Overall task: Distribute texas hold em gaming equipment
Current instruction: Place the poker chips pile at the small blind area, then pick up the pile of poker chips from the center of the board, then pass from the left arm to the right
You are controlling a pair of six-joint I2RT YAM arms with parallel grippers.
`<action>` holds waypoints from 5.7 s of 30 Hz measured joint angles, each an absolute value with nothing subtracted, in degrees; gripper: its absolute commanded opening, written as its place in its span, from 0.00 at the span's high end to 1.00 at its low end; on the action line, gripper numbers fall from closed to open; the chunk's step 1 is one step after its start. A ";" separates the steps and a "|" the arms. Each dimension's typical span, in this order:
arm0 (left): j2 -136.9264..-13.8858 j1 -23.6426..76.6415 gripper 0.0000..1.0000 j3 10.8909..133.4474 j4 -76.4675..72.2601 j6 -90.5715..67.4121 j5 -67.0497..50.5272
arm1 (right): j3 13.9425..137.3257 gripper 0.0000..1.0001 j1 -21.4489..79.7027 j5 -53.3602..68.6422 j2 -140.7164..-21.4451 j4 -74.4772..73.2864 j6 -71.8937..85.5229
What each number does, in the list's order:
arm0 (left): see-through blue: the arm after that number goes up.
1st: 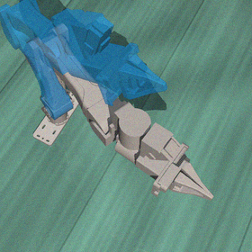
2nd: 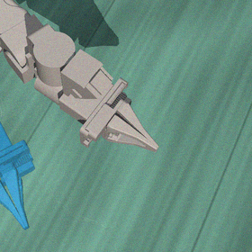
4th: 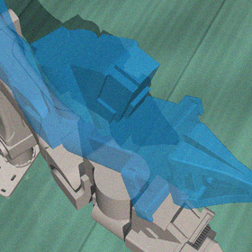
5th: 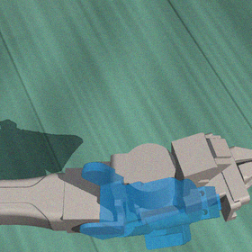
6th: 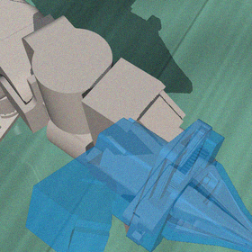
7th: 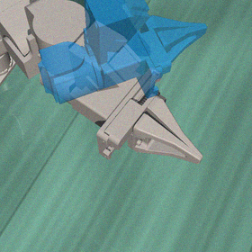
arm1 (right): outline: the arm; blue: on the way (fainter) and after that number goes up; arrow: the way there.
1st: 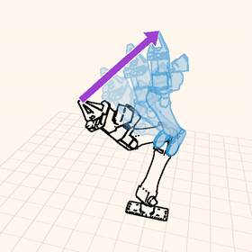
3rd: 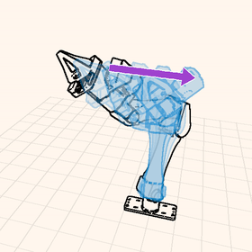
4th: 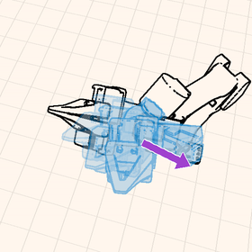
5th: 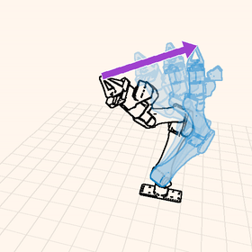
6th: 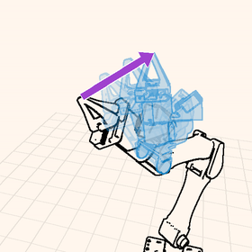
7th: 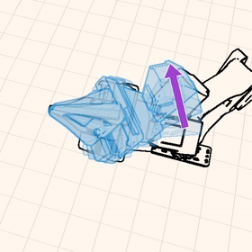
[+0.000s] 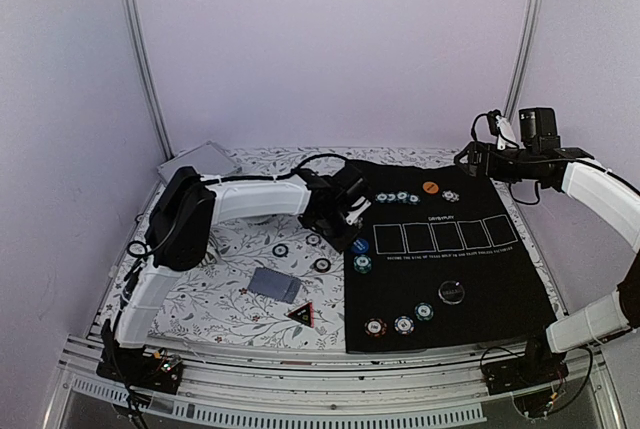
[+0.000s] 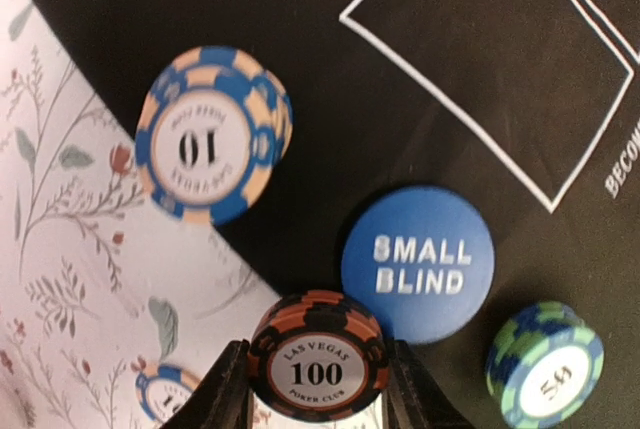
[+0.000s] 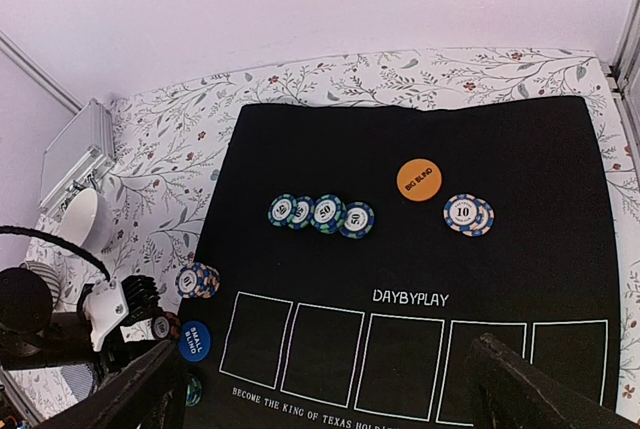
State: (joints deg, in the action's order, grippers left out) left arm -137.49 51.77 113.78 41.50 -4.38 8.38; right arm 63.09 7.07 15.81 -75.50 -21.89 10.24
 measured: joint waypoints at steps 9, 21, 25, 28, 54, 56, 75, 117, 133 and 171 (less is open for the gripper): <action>-128.57 53.74 1.00 104.60 41.98 -5.78 9.56 | 63.09 0.01 7.07 15.99 -76.47 -21.91 10.24; -123.35 61.76 1.00 97.60 41.10 -5.56 3.57 | 63.09 0.01 7.07 16.49 -76.62 -21.96 10.24; -123.44 62.48 1.00 97.60 40.95 -5.56 1.83 | 63.09 0.01 7.07 16.53 -76.62 -21.93 10.24; -124.22 62.46 1.00 98.00 40.95 -5.43 1.41 | 63.09 0.01 7.07 16.53 -76.62 -21.93 10.24; -130.65 62.52 0.64 101.97 41.47 -3.20 7.44 | 63.16 0.01 7.07 16.64 -76.62 -22.13 10.24; -130.65 62.52 0.57 101.97 41.58 -3.18 7.77 | 63.16 0.01 7.07 16.62 -76.62 -22.17 10.22; -126.37 62.52 0.21 101.84 42.57 -2.92 7.77 | 63.16 0.01 7.07 16.64 -76.62 -22.33 10.22; -123.85 52.73 0.39 89.95 38.30 -7.27 4.49 | 63.40 0.01 7.07 16.86 -76.62 -22.65 10.22; -125.23 52.84 0.86 91.90 38.15 -6.13 4.08 | 63.42 0.01 7.07 16.86 -76.62 -22.72 10.13; -103.53 65.10 1.00 93.34 43.86 3.66 15.07 | 62.28 0.51 32.53 58.96 -94.24 -1.72 29.54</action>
State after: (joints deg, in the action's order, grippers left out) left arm -103.53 65.10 93.34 43.86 3.66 15.07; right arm 62.28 32.53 58.96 -94.24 -1.72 29.54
